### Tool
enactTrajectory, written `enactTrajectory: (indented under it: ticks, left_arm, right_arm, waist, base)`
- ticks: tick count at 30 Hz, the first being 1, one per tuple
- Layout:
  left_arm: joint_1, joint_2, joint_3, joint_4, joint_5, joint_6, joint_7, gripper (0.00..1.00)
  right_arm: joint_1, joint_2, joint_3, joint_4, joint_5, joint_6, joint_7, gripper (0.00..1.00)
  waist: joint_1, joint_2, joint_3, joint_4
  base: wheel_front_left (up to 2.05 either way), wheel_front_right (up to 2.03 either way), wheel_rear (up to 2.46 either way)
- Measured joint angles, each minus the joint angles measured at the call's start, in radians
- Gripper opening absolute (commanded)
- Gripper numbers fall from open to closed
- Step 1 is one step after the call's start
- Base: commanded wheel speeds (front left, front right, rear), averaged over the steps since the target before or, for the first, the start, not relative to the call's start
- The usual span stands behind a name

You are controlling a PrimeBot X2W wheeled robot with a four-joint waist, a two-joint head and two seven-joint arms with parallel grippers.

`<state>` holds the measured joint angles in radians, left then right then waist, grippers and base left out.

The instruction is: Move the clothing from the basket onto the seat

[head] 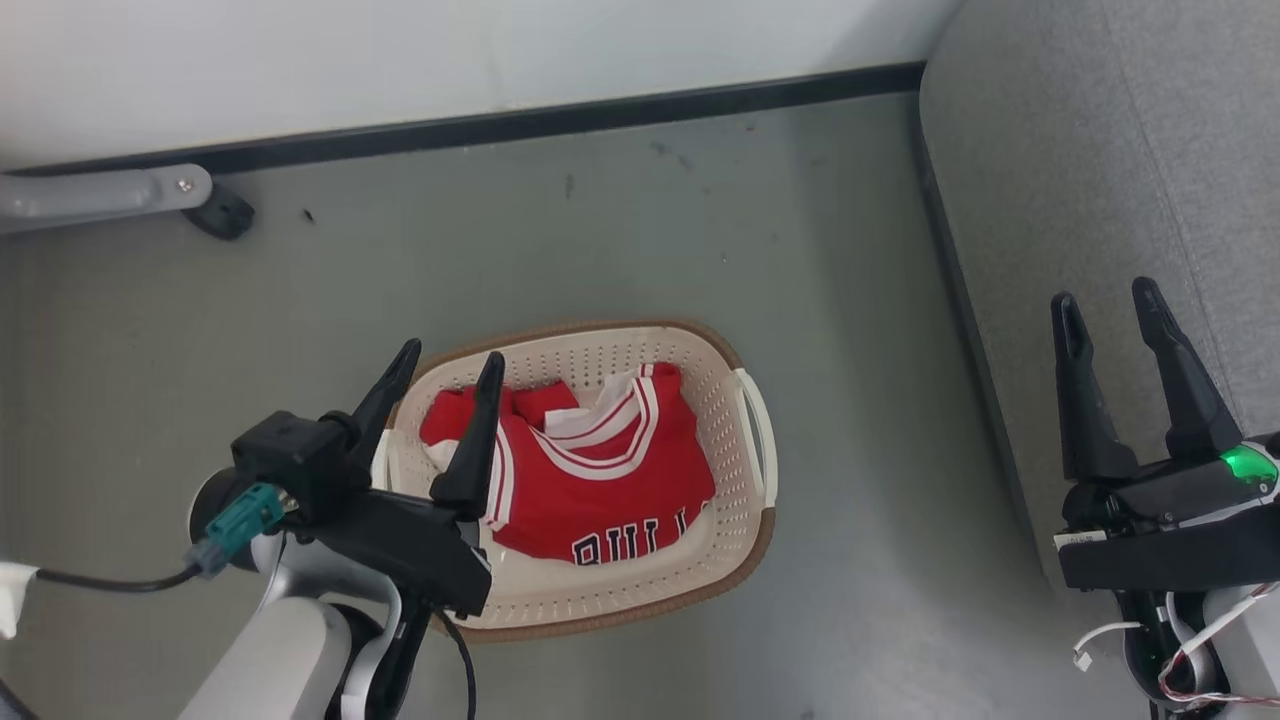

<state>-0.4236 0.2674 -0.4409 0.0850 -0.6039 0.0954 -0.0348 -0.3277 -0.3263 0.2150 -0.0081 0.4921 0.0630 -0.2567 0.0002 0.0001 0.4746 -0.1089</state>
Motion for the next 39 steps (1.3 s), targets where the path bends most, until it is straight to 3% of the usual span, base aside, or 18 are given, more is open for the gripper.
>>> enactTrajectory:
  ticks: [21,39]
  left_arm:
    - [-0.262,-0.06,-0.074,0.303,0.044,-0.043,0.132,1.0]
    - [-0.412,-0.05,-0.076,0.599,0.106,-0.016,0.198,1.0]
  right_arm:
    - [-0.095,0.055,0.001,-0.087,-0.024,0.008,0.0,1.0]
    - [-0.12,0.105,-0.008,-0.114,-0.049,0.016,0.0,1.0]
  waist:
    - [0.0,0.0,0.268,-0.097]
    - [-0.0001,0.0,0.429,-0.162]
  base:
    - [0.0,0.0,0.0]
    - [0.0,0.0,0.0]
